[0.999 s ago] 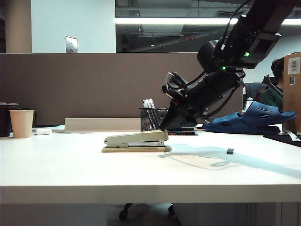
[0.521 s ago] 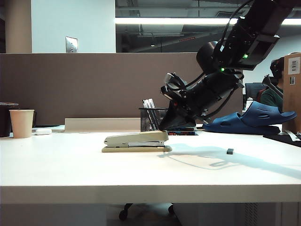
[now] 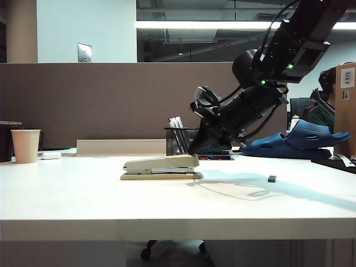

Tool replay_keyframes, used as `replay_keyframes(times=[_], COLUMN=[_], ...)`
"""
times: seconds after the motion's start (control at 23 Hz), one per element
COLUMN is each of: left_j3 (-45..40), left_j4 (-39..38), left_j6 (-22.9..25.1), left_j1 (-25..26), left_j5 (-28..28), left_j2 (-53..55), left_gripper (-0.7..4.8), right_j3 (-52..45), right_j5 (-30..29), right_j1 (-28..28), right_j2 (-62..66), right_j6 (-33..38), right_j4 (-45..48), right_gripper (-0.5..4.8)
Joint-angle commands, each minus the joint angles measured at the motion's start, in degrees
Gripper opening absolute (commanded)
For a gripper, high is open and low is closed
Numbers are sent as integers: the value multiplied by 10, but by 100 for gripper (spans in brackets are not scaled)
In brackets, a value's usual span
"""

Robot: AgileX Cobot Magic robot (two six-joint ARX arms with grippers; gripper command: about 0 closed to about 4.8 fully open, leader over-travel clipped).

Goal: Press the stapler down.

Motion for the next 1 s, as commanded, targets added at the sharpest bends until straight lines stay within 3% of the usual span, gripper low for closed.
replay_keyframes(times=[0.04, 0.78, 0.91, 1.0], left_j3=[2, 2, 2, 2], left_j4=[5, 5, 5, 5], left_j6=[0, 0, 0, 0], left_j1=[1, 1, 1, 1], left_j5=[-2, -2, -4, -20], left_j2=[0, 0, 0, 0], left_gripper=[-5, -5, -5, -5], right_j3=[-8, 16, 16, 16], right_j5=[21, 22, 27, 67], right_j1=[0, -2, -2, -2], right_j2=[12, -92, -145, -202], right_j6=[-2, -3, -40, -75], right_j4=[-54, -38, -42, -58], right_gripper=[-9, -9, -9, -9])
